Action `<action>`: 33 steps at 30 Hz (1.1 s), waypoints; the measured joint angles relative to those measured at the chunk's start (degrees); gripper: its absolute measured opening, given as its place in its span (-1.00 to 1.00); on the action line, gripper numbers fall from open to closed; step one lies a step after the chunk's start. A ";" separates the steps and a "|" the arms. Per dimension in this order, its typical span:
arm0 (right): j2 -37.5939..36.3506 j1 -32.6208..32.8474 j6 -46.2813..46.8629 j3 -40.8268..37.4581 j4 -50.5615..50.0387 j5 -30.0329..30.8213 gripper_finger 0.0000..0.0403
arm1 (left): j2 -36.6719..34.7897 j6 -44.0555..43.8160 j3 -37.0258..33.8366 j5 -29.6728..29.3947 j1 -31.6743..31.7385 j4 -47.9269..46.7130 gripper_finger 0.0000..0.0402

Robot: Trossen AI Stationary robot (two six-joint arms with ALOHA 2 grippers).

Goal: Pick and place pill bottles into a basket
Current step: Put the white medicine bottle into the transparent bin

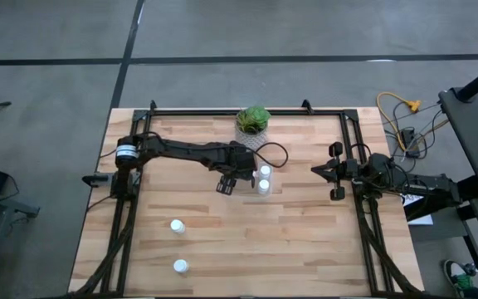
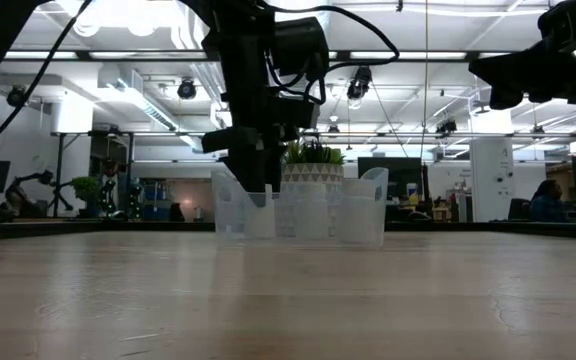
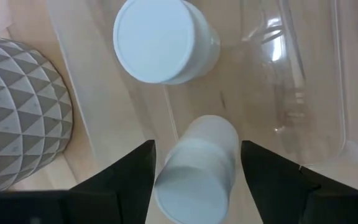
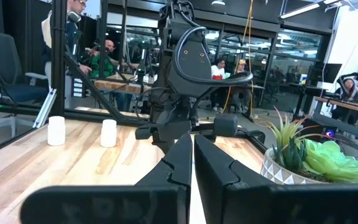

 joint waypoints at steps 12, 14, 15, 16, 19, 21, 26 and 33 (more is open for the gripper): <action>0.00 0.02 0.00 0.00 -0.02 0.00 -0.96 | -5.63 -0.03 0.98 -0.09 -2.72 -0.23 0.08; 0.00 0.02 0.00 0.00 0.00 0.02 -0.96 | -7.72 -0.50 1.14 -0.10 -3.60 -0.35 0.08; 0.00 0.00 0.00 0.00 -0.02 0.04 -0.96 | -8.75 -1.26 1.14 -0.09 -4.09 -0.52 0.08; 0.02 0.00 0.00 0.00 -0.02 0.04 -0.96 | -9.64 -1.89 1.14 -0.06 -4.62 -0.43 0.08; 0.02 0.01 0.00 0.00 0.00 0.04 -0.96 | -12.11 -4.42 1.14 0.23 -6.39 -1.18 0.08; 0.00 0.02 0.00 0.00 0.00 0.00 -0.96 | -13.45 -6.40 1.14 0.62 -7.98 -2.24 0.08; 0.02 0.01 0.00 0.00 0.00 0.02 -0.96 | -16.07 -11.79 1.11 3.45 -13.78 -4.82 0.08; 0.02 0.01 0.00 0.00 0.00 0.02 -0.96 | -17.22 -19.30 1.07 3.97 -24.87 -5.57 0.08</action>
